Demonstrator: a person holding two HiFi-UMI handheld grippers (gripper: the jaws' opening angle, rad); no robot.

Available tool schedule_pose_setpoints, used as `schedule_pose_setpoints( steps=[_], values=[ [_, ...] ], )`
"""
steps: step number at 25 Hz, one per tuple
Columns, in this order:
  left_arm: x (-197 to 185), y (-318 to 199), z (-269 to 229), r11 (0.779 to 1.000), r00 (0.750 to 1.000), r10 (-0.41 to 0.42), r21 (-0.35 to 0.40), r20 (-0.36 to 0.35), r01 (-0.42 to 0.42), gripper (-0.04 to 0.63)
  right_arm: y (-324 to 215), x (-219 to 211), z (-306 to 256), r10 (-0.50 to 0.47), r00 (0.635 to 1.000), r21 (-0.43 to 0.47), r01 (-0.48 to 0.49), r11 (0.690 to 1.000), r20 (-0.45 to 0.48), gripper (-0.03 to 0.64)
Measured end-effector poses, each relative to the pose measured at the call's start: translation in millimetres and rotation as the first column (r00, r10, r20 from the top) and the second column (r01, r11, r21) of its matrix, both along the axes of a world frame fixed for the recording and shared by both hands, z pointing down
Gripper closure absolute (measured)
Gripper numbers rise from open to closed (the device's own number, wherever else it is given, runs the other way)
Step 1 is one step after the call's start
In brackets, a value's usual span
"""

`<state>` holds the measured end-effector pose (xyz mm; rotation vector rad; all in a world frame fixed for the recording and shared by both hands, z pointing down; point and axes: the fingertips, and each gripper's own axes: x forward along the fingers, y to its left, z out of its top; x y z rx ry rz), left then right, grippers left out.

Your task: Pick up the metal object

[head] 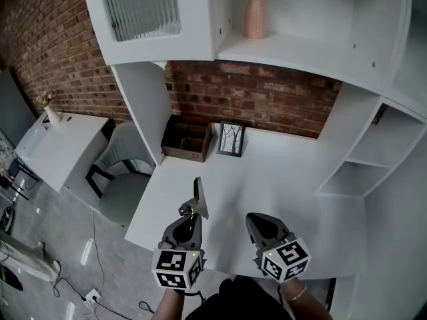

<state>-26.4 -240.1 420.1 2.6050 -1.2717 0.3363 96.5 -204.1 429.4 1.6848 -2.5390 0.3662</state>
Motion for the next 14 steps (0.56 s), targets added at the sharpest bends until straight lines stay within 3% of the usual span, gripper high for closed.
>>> schedule_pose_setpoints(
  steps=[14],
  values=[
    [-12.6, 26.6, 5.9, 1.0, 1.0, 0.001, -0.003, 0.016, -0.001, 0.584, 26.2, -3.7, -7.7, 0.02, 1.0, 0.034, -0.02, 0.999, -0.019, 0.612]
  ],
)
